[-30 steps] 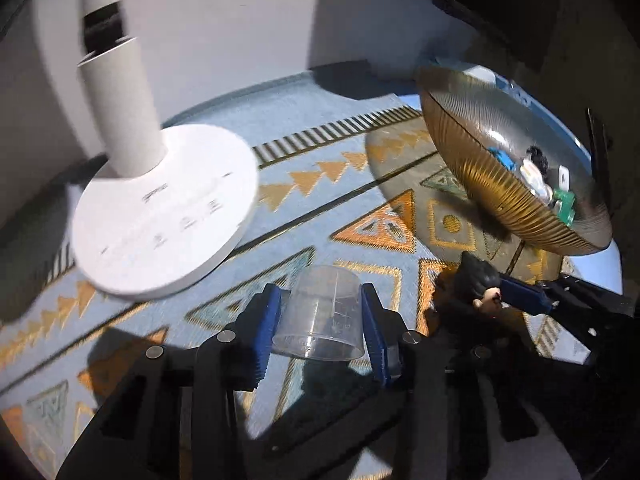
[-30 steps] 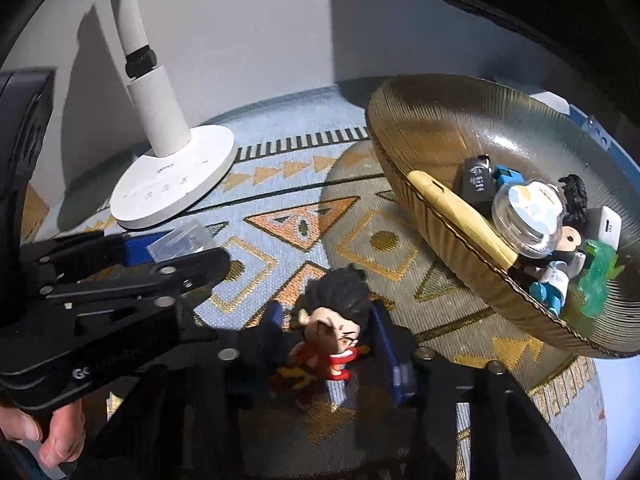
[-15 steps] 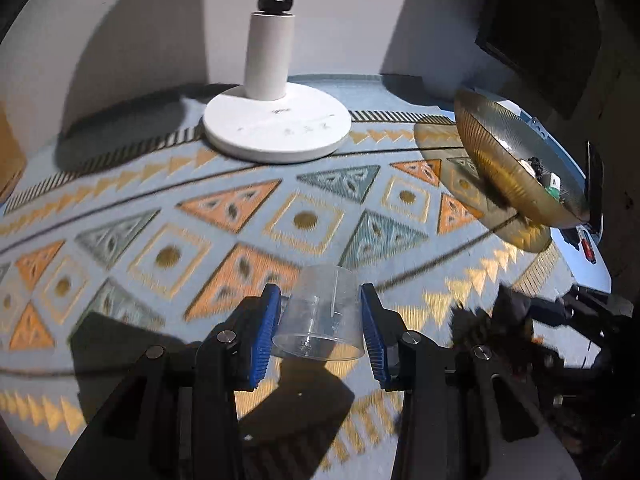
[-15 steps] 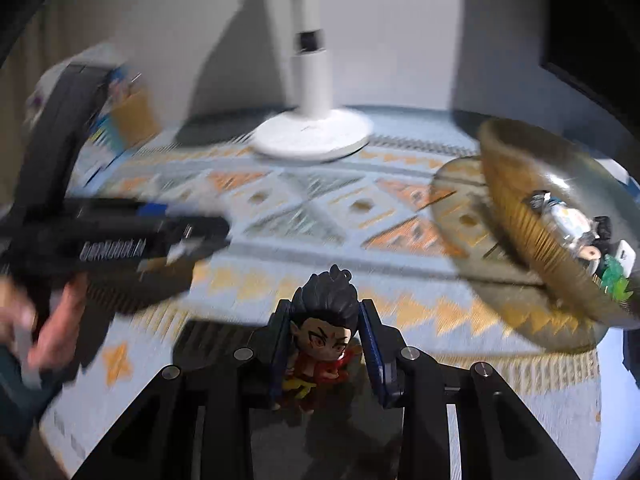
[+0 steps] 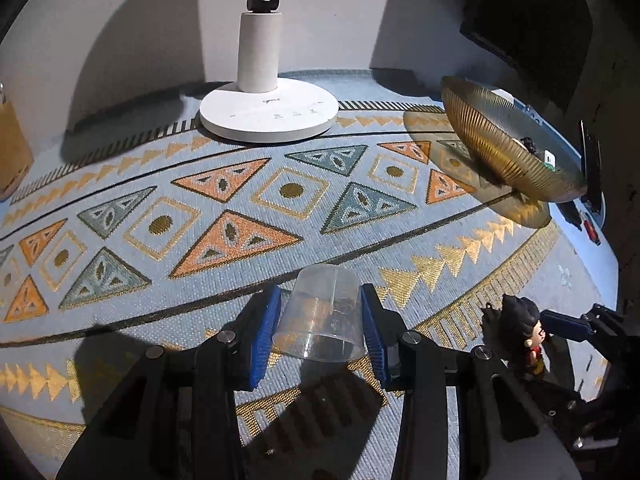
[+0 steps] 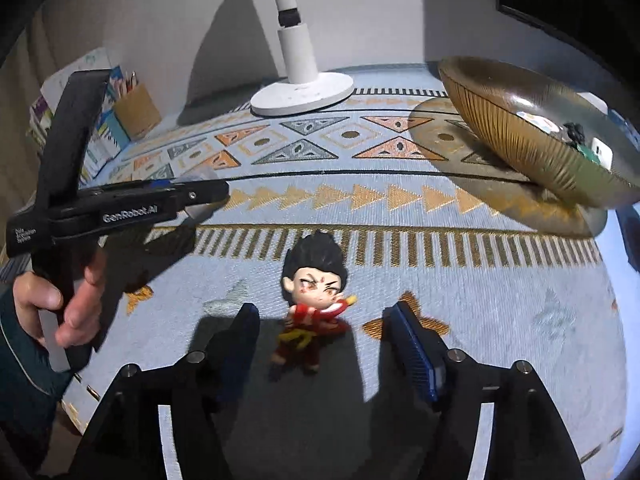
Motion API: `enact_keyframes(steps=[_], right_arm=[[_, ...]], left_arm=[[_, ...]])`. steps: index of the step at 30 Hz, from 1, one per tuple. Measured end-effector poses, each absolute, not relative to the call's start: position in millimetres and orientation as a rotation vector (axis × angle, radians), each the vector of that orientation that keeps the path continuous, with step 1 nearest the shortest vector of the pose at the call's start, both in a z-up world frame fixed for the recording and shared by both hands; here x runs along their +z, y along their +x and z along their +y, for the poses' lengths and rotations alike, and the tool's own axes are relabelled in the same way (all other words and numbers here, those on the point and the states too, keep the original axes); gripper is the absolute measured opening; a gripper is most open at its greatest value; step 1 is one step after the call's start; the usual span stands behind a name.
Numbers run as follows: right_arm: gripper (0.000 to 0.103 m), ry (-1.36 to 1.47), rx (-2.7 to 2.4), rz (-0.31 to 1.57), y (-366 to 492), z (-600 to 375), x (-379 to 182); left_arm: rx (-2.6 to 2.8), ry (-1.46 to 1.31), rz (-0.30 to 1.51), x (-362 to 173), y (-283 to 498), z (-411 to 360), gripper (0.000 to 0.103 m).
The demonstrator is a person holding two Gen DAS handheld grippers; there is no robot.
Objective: Organize rigid objects
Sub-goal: 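Grasp the clear plastic cup with the left tool while the right tool grasps the red figurine, then carry the clear cup and red figurine over the amber bowl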
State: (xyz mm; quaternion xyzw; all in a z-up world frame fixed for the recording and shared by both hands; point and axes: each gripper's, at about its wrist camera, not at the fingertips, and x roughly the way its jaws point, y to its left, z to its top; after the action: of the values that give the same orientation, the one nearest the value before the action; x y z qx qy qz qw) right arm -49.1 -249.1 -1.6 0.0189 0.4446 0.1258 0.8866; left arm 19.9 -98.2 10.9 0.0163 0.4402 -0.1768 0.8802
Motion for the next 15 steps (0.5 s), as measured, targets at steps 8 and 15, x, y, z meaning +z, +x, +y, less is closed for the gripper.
enact_keyframes(steps=[8,15], right_arm=[[0.034,-0.02,0.128,0.917,-38.4,-231.4,2.6],[0.033,-0.004,0.185,0.866,-48.2,-229.9,21.7]], left_arm=[[-0.355,0.042,0.905,11.0,18.3,-97.5,0.037],[-0.343,0.115,0.89,17.4,11.2,-111.5,0.037]])
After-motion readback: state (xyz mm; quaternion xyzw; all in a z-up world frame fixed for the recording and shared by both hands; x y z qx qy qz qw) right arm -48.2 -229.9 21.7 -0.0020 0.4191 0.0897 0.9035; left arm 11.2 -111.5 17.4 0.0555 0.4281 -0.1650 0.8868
